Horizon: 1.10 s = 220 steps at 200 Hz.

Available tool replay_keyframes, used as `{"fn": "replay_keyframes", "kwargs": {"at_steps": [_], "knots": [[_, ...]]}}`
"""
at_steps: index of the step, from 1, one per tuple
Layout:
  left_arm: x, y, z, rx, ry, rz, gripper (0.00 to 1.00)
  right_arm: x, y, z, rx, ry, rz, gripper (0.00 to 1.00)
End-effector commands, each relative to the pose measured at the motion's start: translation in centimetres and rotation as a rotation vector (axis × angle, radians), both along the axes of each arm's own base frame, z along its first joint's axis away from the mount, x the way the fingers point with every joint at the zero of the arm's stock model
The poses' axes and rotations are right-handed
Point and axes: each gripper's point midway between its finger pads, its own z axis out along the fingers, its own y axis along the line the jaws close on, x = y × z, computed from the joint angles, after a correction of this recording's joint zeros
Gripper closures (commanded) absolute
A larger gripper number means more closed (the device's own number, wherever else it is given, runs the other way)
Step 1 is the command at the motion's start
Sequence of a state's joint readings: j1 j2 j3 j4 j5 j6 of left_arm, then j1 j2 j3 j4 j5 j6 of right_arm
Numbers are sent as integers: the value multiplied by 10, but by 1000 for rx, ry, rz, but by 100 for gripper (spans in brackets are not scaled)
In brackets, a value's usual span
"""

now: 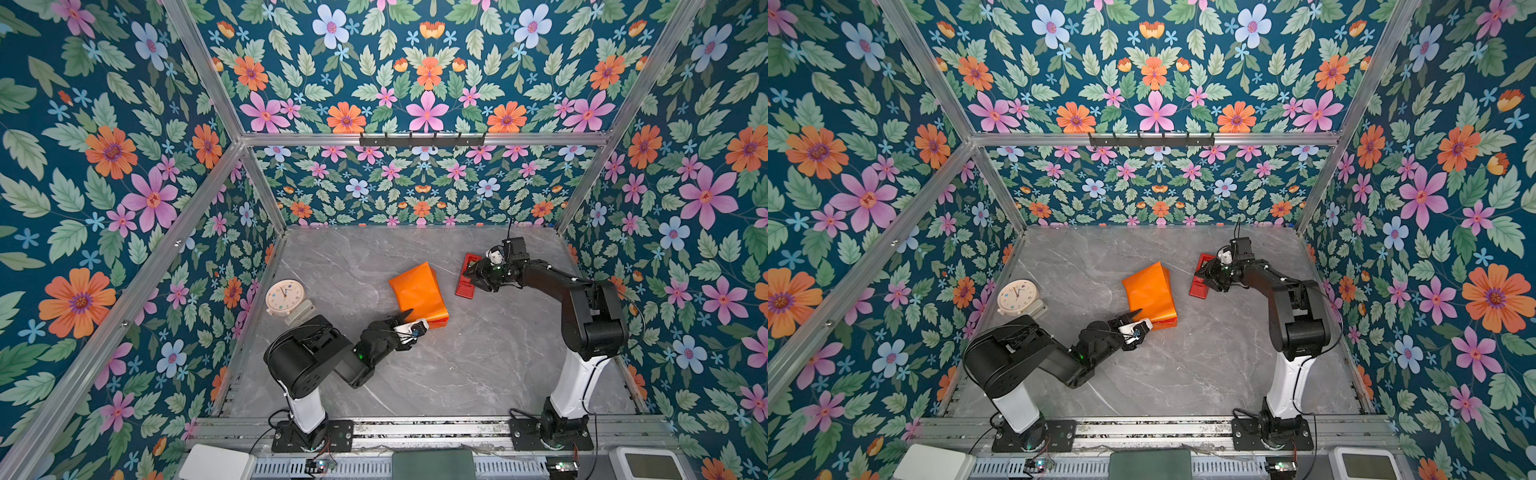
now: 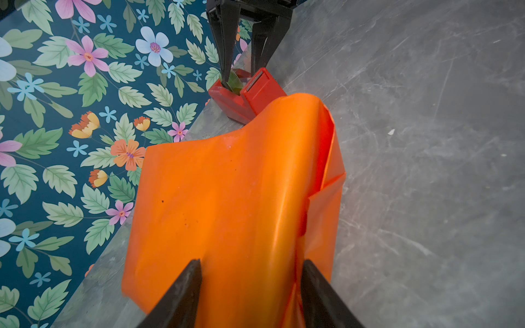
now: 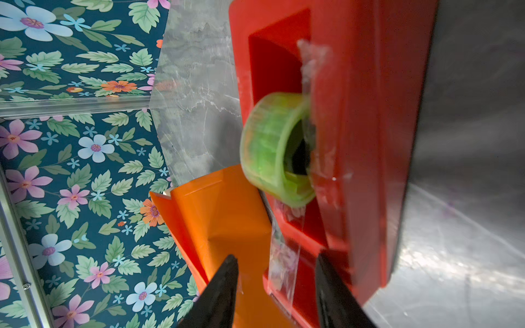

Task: Wrap a gift box in wrapping paper
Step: Tear off the tape with the cutter.

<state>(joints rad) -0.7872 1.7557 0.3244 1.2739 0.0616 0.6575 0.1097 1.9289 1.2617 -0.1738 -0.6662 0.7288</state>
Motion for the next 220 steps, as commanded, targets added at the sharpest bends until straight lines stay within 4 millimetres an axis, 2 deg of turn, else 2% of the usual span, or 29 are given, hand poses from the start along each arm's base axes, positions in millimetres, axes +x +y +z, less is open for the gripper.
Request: {"fn": "replay_keyframes", "kwargs": {"at_steps": [1, 134, 220], "knots": [[-6, 1, -19, 47, 68, -17, 43, 1, -2, -8, -9, 14, -20, 56], [-4, 0, -21, 55, 74, -13, 42, 1, -2, -15, -1, 24, -33, 63], [-5, 0, -21, 55, 73, -13, 42, 0, -3, -20, 12, 35, -60, 74]]}}
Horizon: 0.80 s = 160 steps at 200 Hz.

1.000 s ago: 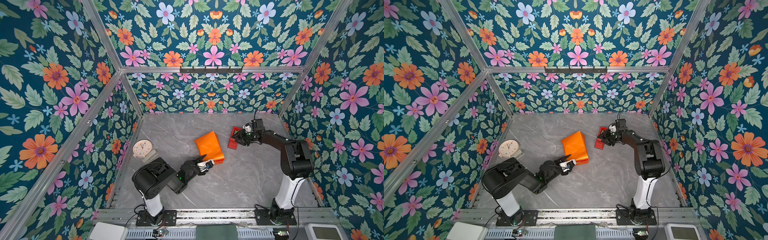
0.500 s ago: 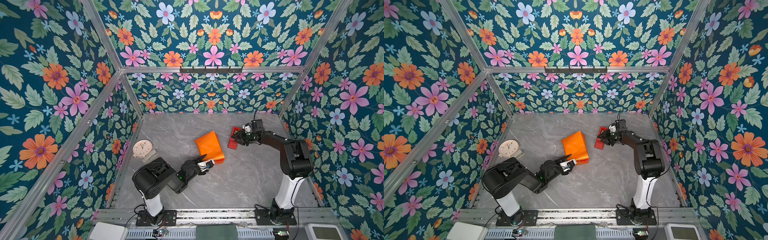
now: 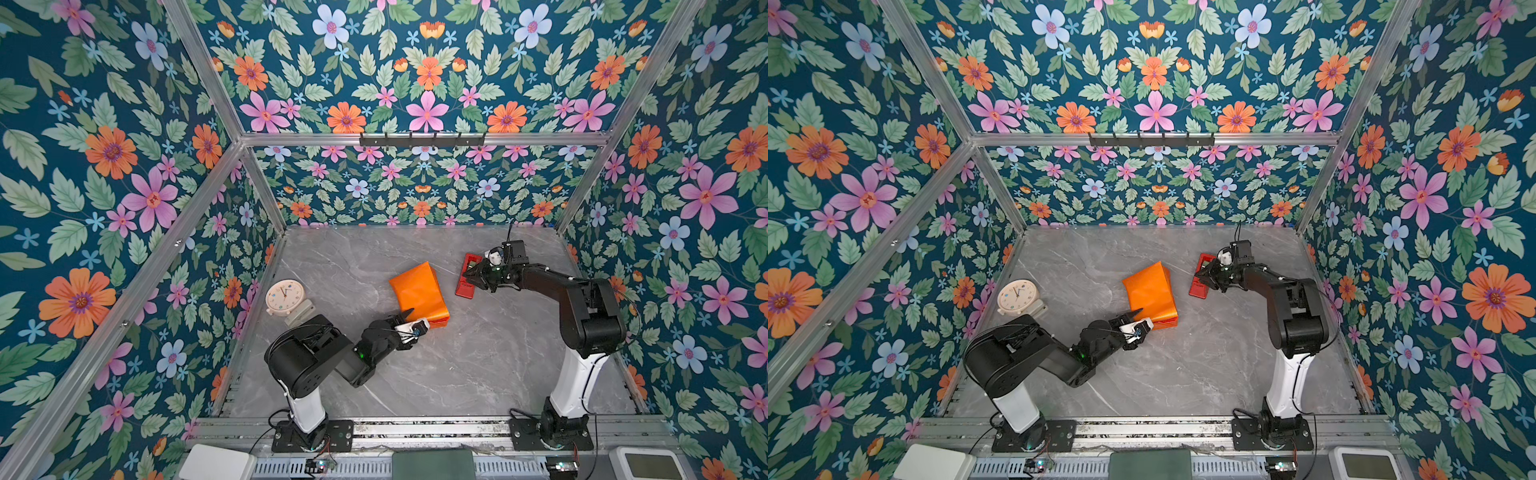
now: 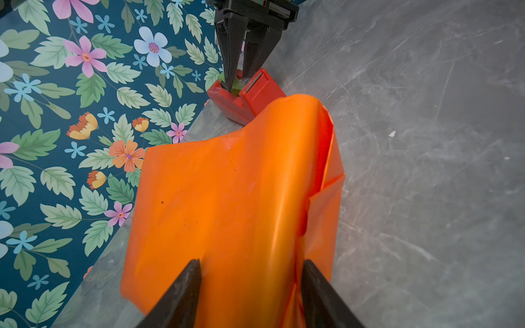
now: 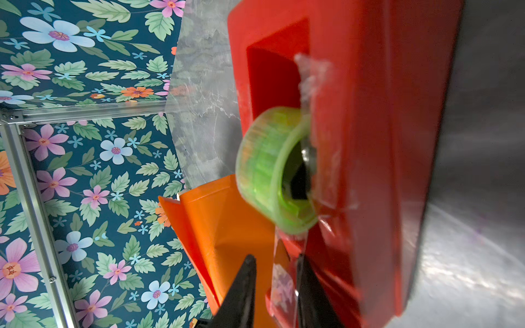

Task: Wrap a gift box in wrapping paper
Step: Tear off the tape with the cutter.

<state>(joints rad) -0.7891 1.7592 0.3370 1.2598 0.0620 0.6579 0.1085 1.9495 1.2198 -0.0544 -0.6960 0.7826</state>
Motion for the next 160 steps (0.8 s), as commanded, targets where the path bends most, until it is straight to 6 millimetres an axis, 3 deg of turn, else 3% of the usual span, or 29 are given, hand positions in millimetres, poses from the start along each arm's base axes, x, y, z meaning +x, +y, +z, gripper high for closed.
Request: {"fn": "replay_keyframes", "kwargs": {"at_steps": [1, 55, 127, 160], "knots": [[-6, 3, -21, 52, 71, -11, 42, -5, -7, -13, -38, 53, -43, 74], [-6, 3, -21, 52, 71, -11, 42, -9, -7, -9, -28, 39, -56, 77], [-7, 3, -20, 52, 70, -12, 42, -7, -4, -10, 9, 40, -59, 89], [-6, 3, -20, 52, 70, -11, 42, -4, -2, -2, 34, 19, -66, 99]]}}
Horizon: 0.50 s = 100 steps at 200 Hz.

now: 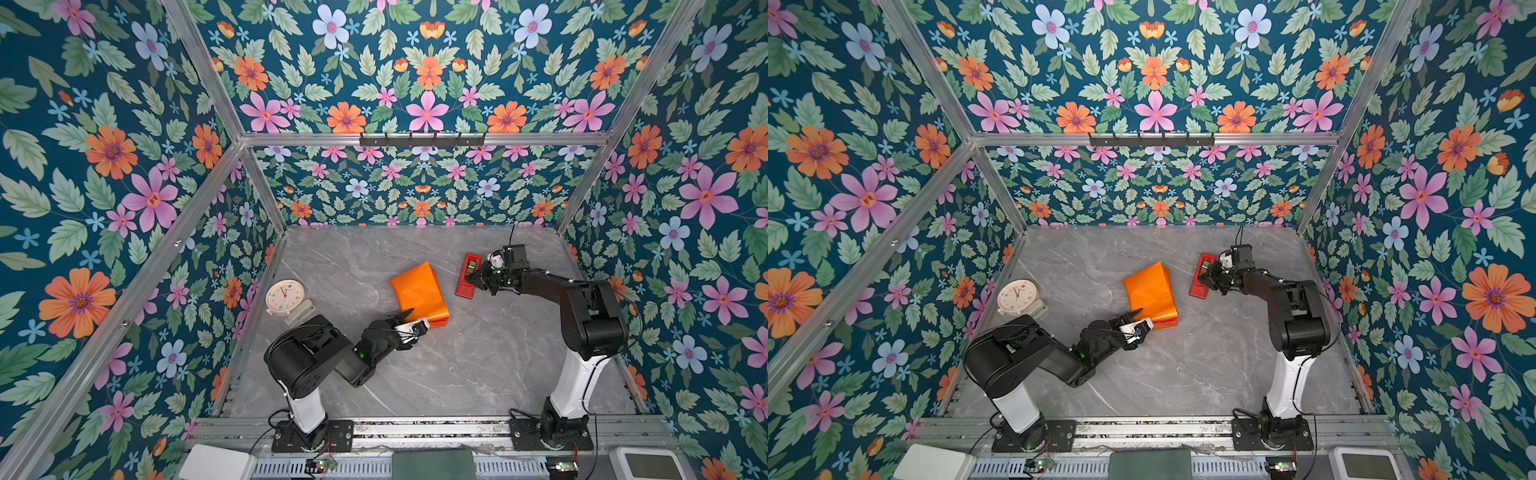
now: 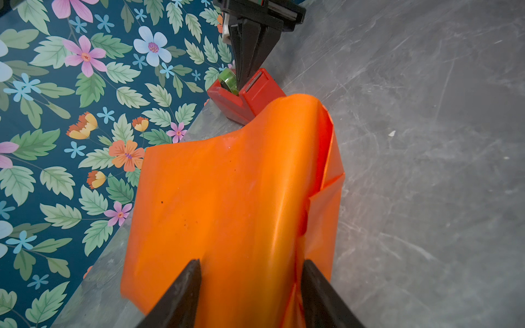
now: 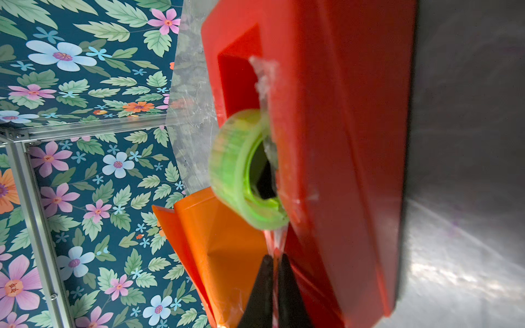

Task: Wrap a gift box in wrapping paper
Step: Tear off the tape with the cutter.

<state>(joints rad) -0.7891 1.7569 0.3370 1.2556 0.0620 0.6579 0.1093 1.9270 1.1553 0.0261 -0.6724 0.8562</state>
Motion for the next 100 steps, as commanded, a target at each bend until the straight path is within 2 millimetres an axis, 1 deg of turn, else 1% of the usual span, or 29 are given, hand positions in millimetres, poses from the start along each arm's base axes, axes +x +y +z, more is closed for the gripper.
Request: {"fn": "replay_keyframes", "kwargs": {"at_steps": [1, 28, 65, 100], "knots": [[-6, 3, -20, 50, 69, -11, 42, -1, 1, 3, 18, 9, -9, 99], [-7, 2, -20, 51, 70, -13, 42, 3, 4, 15, 60, -29, -17, 100], [-7, 2, -20, 52, 70, -15, 42, 8, 7, 40, 149, -101, -33, 100], [-7, 2, -19, 49, 68, -14, 42, 5, 13, 50, 224, -107, -19, 100]]}}
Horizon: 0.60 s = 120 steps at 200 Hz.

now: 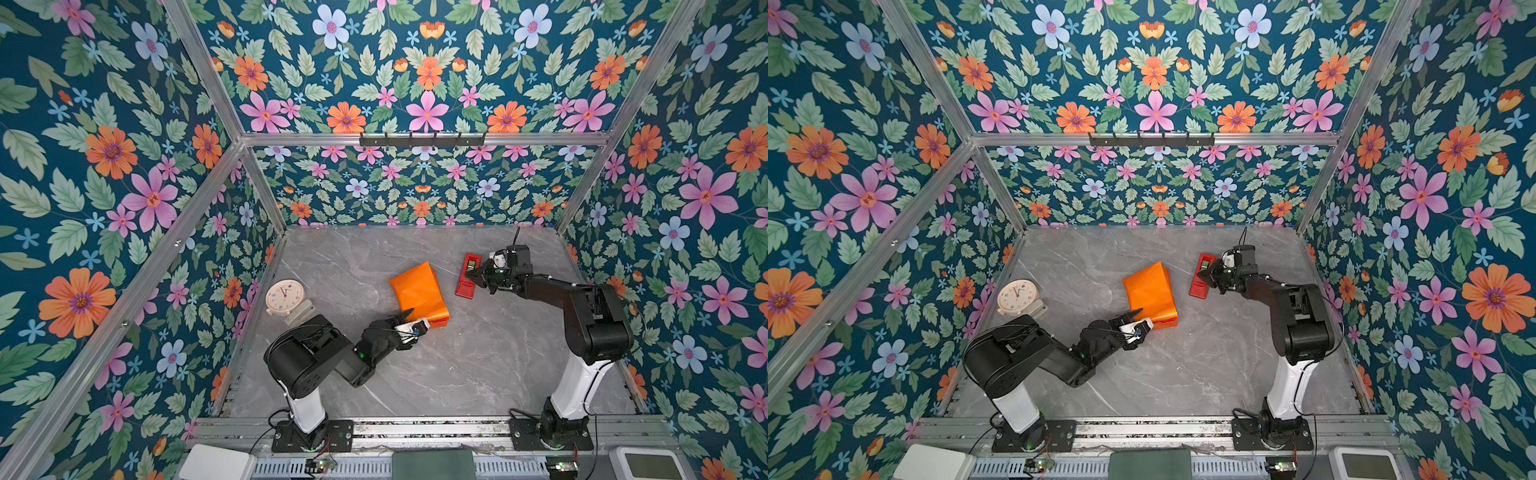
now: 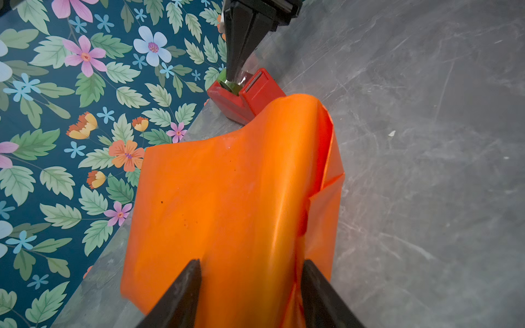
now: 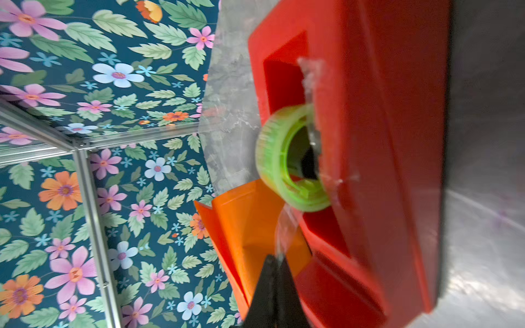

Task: Wrap a gift box in wrapping paper
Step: Tear off the tape with the cutter.

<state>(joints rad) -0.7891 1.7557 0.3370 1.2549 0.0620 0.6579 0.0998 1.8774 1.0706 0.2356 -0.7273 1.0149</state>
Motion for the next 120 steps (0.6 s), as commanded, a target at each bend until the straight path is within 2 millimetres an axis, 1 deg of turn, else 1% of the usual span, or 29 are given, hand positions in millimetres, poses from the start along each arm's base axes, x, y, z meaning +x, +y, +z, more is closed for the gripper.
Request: {"fn": "replay_keyframes", "kwargs": {"at_steps": [1, 35, 89, 120], "knots": [[-7, 2, -20, 50, 68, -14, 42, 1, 10, 23, 90, -55, 33, 100], [-7, 2, -20, 50, 69, -15, 42, -6, 11, 27, 110, -47, 37, 100], [-7, 2, -19, 49, 68, -15, 42, -31, 12, 21, 119, -20, 39, 100], [-7, 2, -20, 50, 68, -15, 42, -44, 20, 14, 116, -4, 60, 100]]}}
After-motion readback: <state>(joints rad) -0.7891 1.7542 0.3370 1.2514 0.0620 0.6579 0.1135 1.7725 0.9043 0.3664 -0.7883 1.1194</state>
